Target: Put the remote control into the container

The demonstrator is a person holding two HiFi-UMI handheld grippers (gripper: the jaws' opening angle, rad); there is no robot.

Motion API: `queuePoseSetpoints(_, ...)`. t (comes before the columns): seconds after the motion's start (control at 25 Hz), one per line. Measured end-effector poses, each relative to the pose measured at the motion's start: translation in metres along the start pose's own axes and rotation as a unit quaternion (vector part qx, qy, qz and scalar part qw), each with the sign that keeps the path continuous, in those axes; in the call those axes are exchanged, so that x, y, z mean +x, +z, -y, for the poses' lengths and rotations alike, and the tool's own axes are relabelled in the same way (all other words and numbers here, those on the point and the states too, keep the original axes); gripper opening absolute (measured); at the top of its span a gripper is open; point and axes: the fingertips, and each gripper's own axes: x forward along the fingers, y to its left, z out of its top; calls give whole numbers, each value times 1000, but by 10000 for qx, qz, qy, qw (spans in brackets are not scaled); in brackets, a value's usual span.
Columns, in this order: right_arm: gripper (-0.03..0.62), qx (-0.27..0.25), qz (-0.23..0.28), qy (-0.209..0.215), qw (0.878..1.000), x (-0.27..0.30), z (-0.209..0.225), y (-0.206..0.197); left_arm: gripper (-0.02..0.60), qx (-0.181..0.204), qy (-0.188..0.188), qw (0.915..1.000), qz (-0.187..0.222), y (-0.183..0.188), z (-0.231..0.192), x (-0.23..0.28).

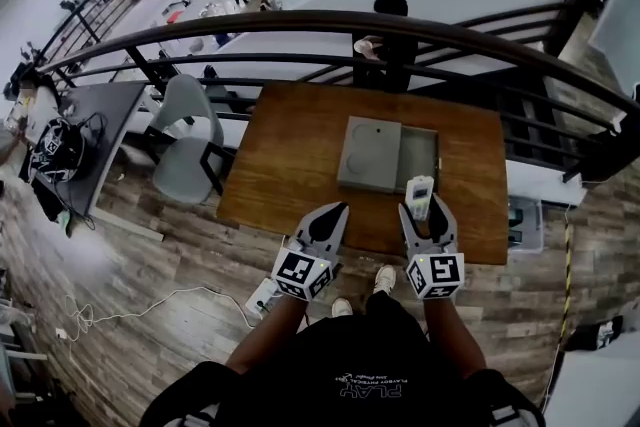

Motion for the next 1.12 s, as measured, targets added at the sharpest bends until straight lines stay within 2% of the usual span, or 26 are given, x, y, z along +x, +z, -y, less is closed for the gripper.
queuePoseSetpoints(0.4, 262, -87, -124, 214, 9997, 48, 64, -2, 6, 220, 320, 9992, 84, 11, -17, 79)
queuePoseSetpoints(0.68, 262, -38, -134, 451, 9989, 79, 97, -1, 6, 313, 377, 9988, 42, 13, -11, 127)
queuePoseSetpoints(0.96, 262, 236, -39, 566, 9981, 107, 112, 6, 6, 315, 577, 9978, -113, 10, -39, 150)
queuePoseSetpoints(1.12, 262, 302, -145, 480, 9983, 122, 117, -1, 6, 324, 456, 9982, -199, 8, -52, 168)
